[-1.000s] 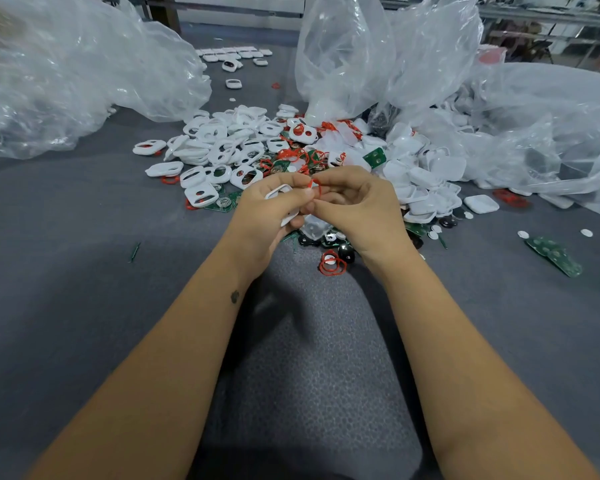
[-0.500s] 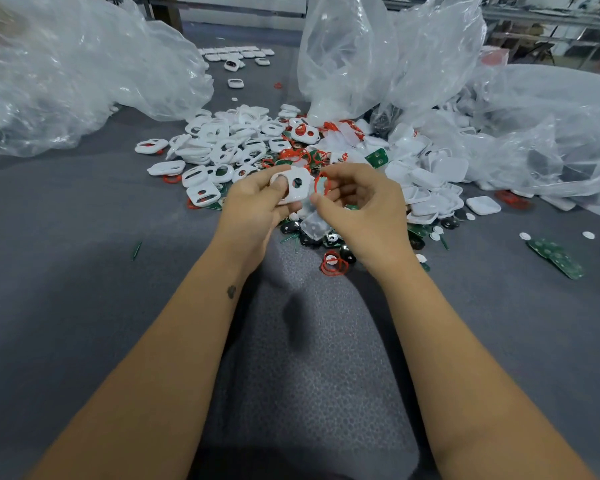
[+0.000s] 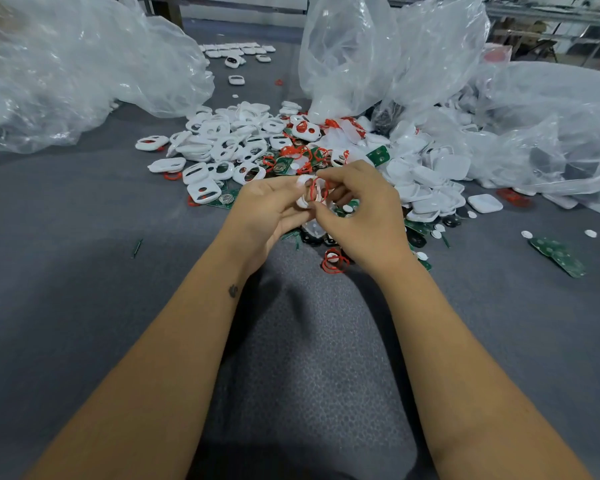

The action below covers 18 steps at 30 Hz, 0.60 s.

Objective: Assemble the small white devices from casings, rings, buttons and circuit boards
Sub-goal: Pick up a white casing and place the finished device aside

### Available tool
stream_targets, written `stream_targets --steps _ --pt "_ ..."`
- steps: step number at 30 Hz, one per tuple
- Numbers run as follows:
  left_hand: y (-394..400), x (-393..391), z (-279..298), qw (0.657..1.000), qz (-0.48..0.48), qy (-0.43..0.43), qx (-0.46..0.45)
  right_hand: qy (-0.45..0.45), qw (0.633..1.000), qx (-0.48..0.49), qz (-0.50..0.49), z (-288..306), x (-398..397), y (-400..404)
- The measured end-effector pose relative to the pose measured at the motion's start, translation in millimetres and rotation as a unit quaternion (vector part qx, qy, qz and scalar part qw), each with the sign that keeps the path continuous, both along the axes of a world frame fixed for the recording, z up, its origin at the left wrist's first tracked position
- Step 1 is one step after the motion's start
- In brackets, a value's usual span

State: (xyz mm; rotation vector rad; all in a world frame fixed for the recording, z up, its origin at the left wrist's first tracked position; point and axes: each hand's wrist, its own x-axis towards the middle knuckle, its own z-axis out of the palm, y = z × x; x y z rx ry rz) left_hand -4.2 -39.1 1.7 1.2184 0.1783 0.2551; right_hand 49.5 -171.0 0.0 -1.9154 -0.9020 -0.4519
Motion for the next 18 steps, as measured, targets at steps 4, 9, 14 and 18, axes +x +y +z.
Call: stream_targets --steps 4,9,14,18 --pt "1.9 0.6 -1.5 1.0 0.001 0.008 0.0 -0.01 1.0 -0.005 0.0 -0.1 -0.1 -1.2" --pt "2.7 -0.3 -1.0 1.0 0.002 0.015 -0.002 -0.029 1.0 -0.011 -0.007 -0.7 -0.9 -0.9" --pt "-0.8 0.1 -5.3 0.997 0.019 0.013 0.077 -0.055 0.997 -0.047 -0.005 -1.5 -2.0 -1.0" --pt "-1.0 0.2 -7.8 0.998 0.002 -0.002 0.061 -0.053 0.998 -0.016 0.0 -3.4 -0.9 -0.9"
